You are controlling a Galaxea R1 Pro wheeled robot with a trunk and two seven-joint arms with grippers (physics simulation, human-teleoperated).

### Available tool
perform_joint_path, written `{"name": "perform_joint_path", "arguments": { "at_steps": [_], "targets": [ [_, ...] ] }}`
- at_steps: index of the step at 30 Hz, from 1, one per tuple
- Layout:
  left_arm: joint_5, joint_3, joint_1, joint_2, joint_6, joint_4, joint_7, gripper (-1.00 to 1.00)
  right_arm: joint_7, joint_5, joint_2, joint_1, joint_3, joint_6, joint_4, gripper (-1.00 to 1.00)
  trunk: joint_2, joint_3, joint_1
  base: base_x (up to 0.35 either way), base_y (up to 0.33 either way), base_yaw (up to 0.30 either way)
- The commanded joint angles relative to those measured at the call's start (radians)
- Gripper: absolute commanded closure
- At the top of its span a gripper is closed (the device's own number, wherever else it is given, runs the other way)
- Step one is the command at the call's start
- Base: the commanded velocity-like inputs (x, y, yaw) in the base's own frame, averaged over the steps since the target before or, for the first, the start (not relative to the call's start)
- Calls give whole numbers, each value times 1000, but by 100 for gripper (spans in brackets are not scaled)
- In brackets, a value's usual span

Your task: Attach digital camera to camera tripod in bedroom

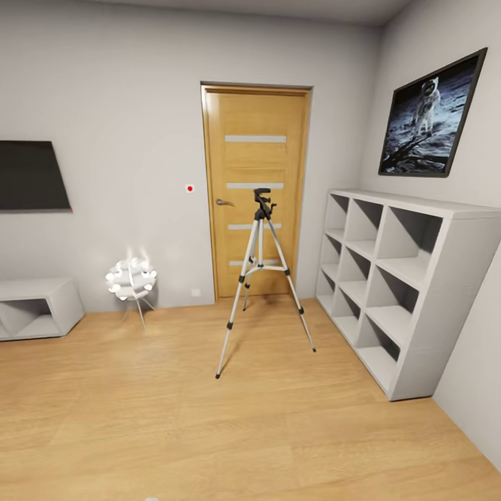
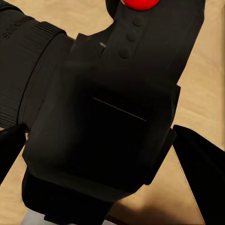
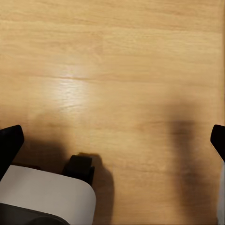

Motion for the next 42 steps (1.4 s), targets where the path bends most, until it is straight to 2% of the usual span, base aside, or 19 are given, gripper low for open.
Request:
{"name": "perform_joint_path", "arguments": {
  "at_steps": [1,13,35,42],
  "targets": [
    [-2,7,0,0,0,-1,2,100,1,7,0,-2,3,-7,3,-100,-1,-1,1,324,73,0],
    [-2,7,0,-2,0,-1,2,100,1,7,5,-2,3,-11,3,-100,-1,-1,1,318,158,-12],
    [-2,7,0,-3,0,-1,3,100,1,7,9,-2,3,-10,3,-100,-1,-1,1,299,221,-226],
    [-1,7,0,-3,0,-1,5,100,1,8,2,-2,3,-9,3,-100,-1,-1,1,299,214,-75]
  ]
}}
